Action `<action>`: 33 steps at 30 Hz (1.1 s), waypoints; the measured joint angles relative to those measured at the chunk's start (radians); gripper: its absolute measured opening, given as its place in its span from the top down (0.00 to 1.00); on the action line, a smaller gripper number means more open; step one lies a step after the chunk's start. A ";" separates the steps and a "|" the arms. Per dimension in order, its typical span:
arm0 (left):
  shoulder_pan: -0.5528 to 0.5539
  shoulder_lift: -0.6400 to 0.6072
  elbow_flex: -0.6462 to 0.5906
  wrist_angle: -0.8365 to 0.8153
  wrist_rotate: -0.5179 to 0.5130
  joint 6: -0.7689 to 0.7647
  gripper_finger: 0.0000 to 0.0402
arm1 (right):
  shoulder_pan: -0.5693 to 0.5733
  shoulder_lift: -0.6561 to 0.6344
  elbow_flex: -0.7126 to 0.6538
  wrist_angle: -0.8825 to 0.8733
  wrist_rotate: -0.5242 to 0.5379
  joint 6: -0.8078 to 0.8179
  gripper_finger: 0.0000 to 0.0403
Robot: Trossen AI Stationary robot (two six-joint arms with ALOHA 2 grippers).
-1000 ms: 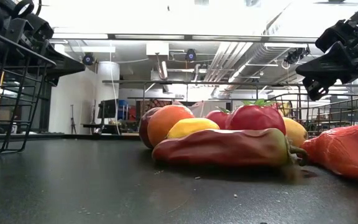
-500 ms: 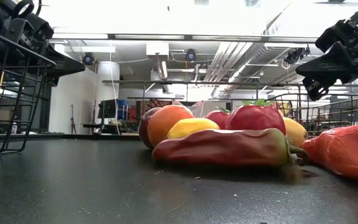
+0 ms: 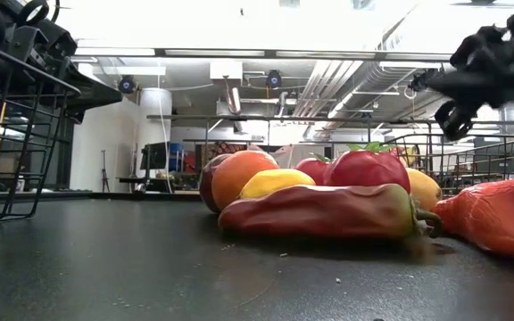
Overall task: Sort produce into baskets
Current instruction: Put the carrot into the right wire basket
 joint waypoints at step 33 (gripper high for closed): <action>0.000 0.000 0.000 0.000 0.000 0.000 1.00 | 0.553 1.259 1.073 -0.849 0.002 -0.290 0.44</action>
